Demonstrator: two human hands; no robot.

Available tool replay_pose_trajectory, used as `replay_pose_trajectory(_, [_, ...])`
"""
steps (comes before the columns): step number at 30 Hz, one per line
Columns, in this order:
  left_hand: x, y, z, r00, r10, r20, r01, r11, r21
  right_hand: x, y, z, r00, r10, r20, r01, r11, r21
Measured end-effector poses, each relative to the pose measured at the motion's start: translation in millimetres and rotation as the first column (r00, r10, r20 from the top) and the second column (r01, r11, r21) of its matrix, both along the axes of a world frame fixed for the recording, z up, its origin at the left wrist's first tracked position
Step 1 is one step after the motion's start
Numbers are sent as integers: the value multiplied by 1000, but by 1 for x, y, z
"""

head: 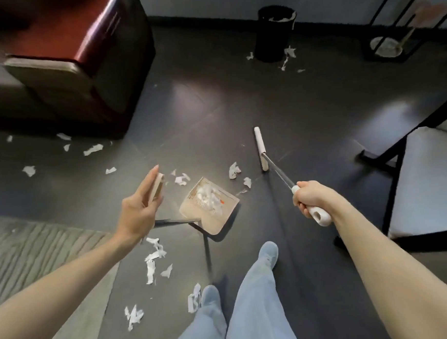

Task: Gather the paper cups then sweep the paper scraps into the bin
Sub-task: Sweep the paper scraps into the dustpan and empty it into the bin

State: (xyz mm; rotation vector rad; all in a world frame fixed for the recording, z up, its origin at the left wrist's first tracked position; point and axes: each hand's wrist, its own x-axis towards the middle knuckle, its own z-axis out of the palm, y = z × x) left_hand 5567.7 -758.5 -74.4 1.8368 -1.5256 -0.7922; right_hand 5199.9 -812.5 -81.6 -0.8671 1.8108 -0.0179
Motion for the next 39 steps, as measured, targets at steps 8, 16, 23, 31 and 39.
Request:
replay_pose_trajectory(8, [67, 100, 6, 961, 273, 40, -273, 962, -2, 96, 17, -29, 832, 546, -100, -537, 837, 104])
replay_pose_trajectory(16, [51, 190, 3, 801, 599, 9, -599, 801, 1, 100, 58, -11, 867, 467, 174, -496, 842, 213])
replay_pose_trajectory(23, [22, 227, 13, 709, 705, 13, -705, 708, 41, 82, 43, 27, 907, 318, 275, -373, 910, 180])
replay_pose_trajectory(31, [29, 216, 18, 661, 750, 8, -750, 661, -22, 95, 30, 1, 938, 183, 294, -212, 975, 68])
replay_pose_trajectory(39, [72, 153, 0, 716, 697, -24, -698, 716, -23, 159, -9, -36, 810, 584, -52, -586, 804, -104])
